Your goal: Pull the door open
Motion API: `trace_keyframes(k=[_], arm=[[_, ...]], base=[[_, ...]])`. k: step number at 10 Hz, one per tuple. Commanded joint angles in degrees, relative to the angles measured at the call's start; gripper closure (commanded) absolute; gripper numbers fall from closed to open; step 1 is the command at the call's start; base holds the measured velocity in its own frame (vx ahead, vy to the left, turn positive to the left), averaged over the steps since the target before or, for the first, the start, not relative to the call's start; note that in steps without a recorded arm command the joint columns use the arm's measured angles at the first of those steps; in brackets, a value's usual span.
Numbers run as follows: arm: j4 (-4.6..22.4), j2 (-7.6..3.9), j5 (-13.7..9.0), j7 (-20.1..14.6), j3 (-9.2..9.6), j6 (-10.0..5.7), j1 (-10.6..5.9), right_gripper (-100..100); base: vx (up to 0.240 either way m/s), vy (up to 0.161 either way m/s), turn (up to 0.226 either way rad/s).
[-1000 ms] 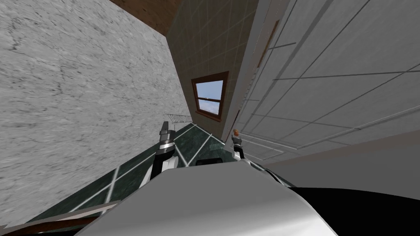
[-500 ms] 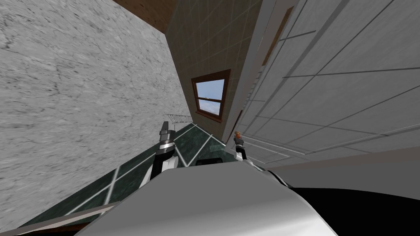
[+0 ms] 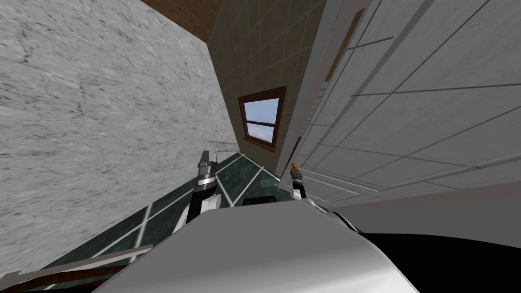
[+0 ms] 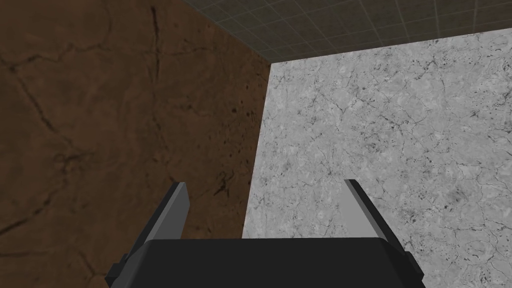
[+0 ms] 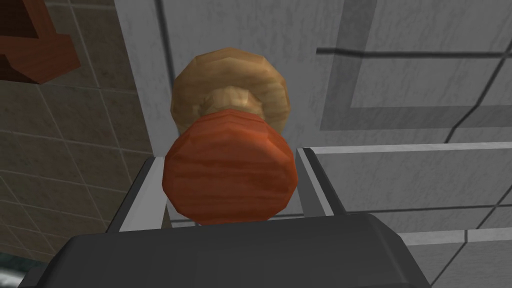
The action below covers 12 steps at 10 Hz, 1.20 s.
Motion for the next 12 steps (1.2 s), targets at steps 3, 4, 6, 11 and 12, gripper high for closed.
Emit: trace_keyframes(k=[3, 4, 6, 11, 12], arm=[[-0.71, -1.18, 1.39, -3.53, 2.81, 0.04, 0.77, 100], [-1.02, -1.68, 1.87, -4.74, 3.77, 0.04, 1.03, 100], [-1.46, -2.38, 2.54, -6.44, 5.10, 0.05, 1.39, 100], [-2.03, -3.65, 4.05, -9.09, 7.80, -0.37, 2.39, 100], [-2.29, -4.03, 4.43, -9.78, 8.47, -0.57, 2.63, 100]], base=[[-0.262, -0.028, 0.124], [-0.268, -0.014, 0.148], [-0.257, -0.008, 0.114], [-0.192, -0.021, 0.070], [-0.223, -0.035, 0.080]])
